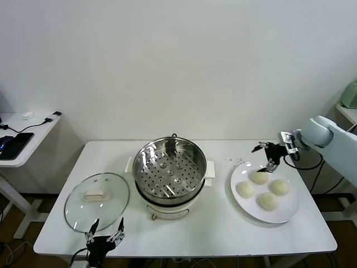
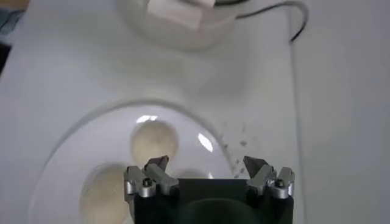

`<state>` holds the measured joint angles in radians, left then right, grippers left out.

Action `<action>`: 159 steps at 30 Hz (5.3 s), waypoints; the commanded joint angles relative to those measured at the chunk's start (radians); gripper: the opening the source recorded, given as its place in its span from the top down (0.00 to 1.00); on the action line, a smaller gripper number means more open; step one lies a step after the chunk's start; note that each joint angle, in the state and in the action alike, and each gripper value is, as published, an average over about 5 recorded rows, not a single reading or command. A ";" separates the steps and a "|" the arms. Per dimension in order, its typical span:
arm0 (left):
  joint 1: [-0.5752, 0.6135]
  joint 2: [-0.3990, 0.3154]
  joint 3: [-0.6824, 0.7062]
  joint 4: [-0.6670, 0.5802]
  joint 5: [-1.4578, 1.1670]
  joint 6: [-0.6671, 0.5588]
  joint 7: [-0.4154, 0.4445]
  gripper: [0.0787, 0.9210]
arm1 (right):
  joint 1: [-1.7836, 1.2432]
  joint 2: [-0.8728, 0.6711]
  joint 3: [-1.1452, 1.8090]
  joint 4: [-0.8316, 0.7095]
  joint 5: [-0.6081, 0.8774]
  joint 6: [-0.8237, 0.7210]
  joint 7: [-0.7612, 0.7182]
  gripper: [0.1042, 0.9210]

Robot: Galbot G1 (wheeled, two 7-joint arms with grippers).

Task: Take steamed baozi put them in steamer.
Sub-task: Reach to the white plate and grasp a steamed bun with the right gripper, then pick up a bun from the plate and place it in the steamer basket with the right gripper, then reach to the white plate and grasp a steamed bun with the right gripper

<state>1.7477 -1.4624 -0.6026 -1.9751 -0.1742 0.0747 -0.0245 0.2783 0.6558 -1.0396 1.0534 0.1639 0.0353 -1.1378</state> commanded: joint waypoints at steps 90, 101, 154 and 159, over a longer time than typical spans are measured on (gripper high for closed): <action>0.008 -0.017 0.091 0.028 0.107 -0.051 -0.007 0.12 | 0.090 0.980 -0.105 -0.527 -0.441 0.837 0.043 0.30; 0.006 -0.012 0.084 -0.008 0.074 -0.049 -0.009 0.12 | 0.068 0.976 -0.079 -0.572 -0.466 0.837 0.069 0.29; -0.007 -0.003 0.038 0.001 0.054 -0.061 -0.018 0.12 | 0.289 -0.019 -0.652 0.304 0.433 -0.349 0.276 0.12; 0.004 -0.002 0.033 0.000 0.056 -0.062 -0.019 0.12 | 0.147 0.060 -0.529 0.196 0.393 -0.349 0.278 0.12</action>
<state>1.7445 -1.4640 -0.5672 -1.9746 -0.1195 0.0135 -0.0430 0.6872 0.7133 -1.7554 1.3190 0.5687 -0.1728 -0.8918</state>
